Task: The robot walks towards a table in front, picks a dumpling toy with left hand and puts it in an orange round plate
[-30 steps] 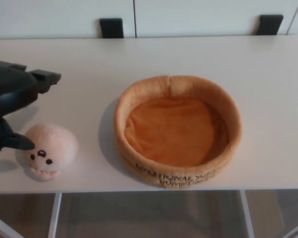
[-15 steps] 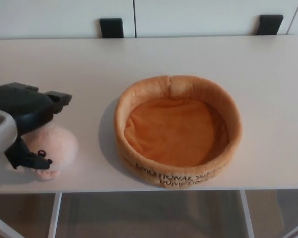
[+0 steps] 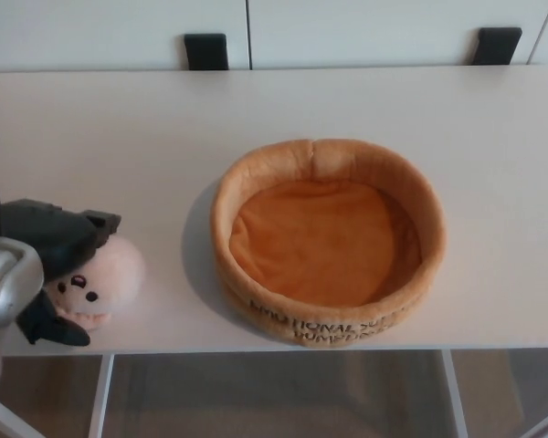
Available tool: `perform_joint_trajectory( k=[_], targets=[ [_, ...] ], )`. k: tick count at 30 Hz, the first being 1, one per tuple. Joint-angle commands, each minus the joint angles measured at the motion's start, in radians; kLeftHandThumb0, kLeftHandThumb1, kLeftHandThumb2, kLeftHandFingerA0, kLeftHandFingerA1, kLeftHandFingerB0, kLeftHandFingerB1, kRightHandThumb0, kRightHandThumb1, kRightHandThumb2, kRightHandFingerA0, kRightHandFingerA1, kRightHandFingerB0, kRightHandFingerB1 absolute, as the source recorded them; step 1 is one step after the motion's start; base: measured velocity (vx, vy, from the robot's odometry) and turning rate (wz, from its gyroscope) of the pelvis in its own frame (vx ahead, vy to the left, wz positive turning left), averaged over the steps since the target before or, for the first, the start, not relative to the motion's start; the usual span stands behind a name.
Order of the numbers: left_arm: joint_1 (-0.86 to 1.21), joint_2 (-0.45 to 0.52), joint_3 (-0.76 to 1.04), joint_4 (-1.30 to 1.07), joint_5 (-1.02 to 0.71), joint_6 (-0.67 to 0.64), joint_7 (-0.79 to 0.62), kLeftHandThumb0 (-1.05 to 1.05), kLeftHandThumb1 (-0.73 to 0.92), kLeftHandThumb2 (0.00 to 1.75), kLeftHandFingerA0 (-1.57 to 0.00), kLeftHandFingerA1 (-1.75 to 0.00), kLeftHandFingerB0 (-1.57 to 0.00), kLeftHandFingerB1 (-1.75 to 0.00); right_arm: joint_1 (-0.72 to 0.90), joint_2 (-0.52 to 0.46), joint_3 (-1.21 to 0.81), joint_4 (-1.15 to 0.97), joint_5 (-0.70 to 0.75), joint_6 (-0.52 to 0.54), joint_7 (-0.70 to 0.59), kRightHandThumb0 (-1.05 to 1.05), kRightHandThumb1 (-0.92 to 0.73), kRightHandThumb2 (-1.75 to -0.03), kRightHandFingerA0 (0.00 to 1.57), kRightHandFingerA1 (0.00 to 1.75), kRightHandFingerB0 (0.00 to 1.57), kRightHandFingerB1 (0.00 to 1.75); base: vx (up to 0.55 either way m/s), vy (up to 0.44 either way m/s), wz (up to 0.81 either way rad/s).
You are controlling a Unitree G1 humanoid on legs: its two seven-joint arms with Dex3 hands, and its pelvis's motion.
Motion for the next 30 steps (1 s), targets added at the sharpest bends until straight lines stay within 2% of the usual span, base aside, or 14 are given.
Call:
perform_joint_trajectory(
  k=[1,2,6,7,11,12,13,14,17,18,19,20,25,30],
  targets=[
    [0.015,-0.002,-0.012,0.021,0.045,-0.004,0.037,-0.85,0.38,0.74,-0.02,-0.15,0.0,-0.08,0.005,-0.006,-0.005,0.003,0.012,0.007,0.009,-0.34,-0.65,-0.59,0.59,0.44,0.44,0.35,0.0,0.0,0.0],
    [0.012,-0.009,-0.021,0.033,0.054,-0.008,0.054,-0.85,0.5,0.59,0.0,-0.23,0.0,-0.14,0.004,-0.007,-0.003,0.002,0.01,0.001,0.003,-0.34,-0.66,-0.59,0.62,0.44,0.44,0.35,0.0,0.0,0.0],
    [0.02,-0.022,-0.027,0.042,0.066,-0.013,0.095,-0.84,0.48,0.59,0.0,-0.24,0.0,-0.16,0.008,-0.005,-0.01,0.002,0.018,-0.001,0.005,-0.33,-0.65,-0.59,0.61,0.44,0.44,0.35,0.0,0.0,0.0],
    [0.028,-0.029,-0.028,0.037,0.076,-0.011,0.119,-0.8,0.38,0.68,-0.03,-0.22,0.0,-0.16,0.006,-0.006,-0.006,0.004,0.014,0.004,0.004,-0.34,-0.64,-0.59,0.61,0.44,0.44,0.35,0.0,0.0,0.0],
    [0.033,-0.034,-0.026,0.036,0.083,-0.012,0.132,-0.8,0.38,0.68,-0.03,-0.22,0.0,-0.16,0.005,-0.006,-0.003,0.005,0.013,0.007,0.003,-0.34,-0.64,-0.59,0.61,0.44,0.44,0.35,0.0,0.0,0.0],
    [0.045,-0.045,-0.027,0.038,0.089,-0.017,0.179,-0.74,0.4,0.7,-0.07,-0.37,-0.04,-0.2,0.005,-0.006,-0.001,0.005,0.011,0.005,0.001,-0.35,-0.64,-0.59,0.63,0.45,0.44,0.35,0.0,0.0,0.0],
    [0.06,-0.059,-0.027,0.041,0.096,-0.025,0.237,-0.74,0.4,0.7,-0.07,-0.37,-0.04,-0.2,0.004,-0.007,0.002,0.005,0.008,0.003,-0.001,-0.35,-0.64,-0.59,0.63,0.45,0.44,0.35,0.0,0.0,0.0],
    [0.067,-0.066,-0.027,0.044,0.102,-0.029,0.268,-0.34,0.22,0.84,0.0,-0.46,0.0,-0.49,0.004,-0.006,0.001,0.005,0.01,0.003,-0.001,-0.34,-0.64,-0.59,0.64,0.45,0.44,0.35,0.0,0.0,0.0],
    [0.075,-0.073,-0.026,0.049,0.111,-0.037,0.303,-0.34,0.22,0.84,0.0,-0.46,0.0,-0.49,0.004,-0.006,-0.001,0.004,0.013,0.004,0.0,-0.34,-0.64,-0.59,0.64,0.45,0.44,0.35,0.0,0.0,0.0],
    [0.093,-0.092,-0.001,0.109,0.06,-0.14,0.485,-0.23,0.75,0.65,-0.85,-1.43,-0.63,-0.41,0.005,-0.006,-0.004,0.002,0.018,-0.001,0.004,-0.36,-0.64,-0.58,0.6,0.44,0.44,0.35,0.0,0.0,0.0],
    [0.101,-0.101,0.011,0.135,0.038,-0.185,0.565,-0.23,0.75,0.65,-0.85,-1.43,-0.63,-0.41,0.006,-0.005,-0.006,0.001,0.019,-0.003,0.005,-0.36,-0.64,-0.58,0.6,0.44,0.44,0.35,0.0,0.0,0.0],
    [0.105,-0.108,0.017,0.17,0.029,-0.231,0.655,-0.25,0.71,0.64,-0.84,-1.51,-0.84,-0.5,0.005,-0.007,0.0,-0.001,0.014,-0.005,0.003,-0.38,-0.64,-0.59,0.62,0.44,0.43,0.35,0.0,0.0,0.0],
    [0.106,-0.12,0.027,0.246,0.02,-0.302,0.804,-0.37,0.62,0.71,-0.92,-1.52,-0.8,-0.58,-0.003,-0.007,0.0,0.001,0.014,0.001,0.006,-0.4,-0.64,-0.59,0.64,0.45,0.44,0.35,0.0,0.0,0.0],
    [0.102,-0.127,0.032,0.272,0.01,-0.326,0.835,-0.37,0.62,0.71,-0.92,-1.52,-0.8,-0.58,-0.002,-0.009,-0.002,-0.002,0.017,-0.005,0.006,-0.4,-0.64,-0.59,0.64,0.45,0.44,0.35,0.0,0.0,0.0]
  ],
)
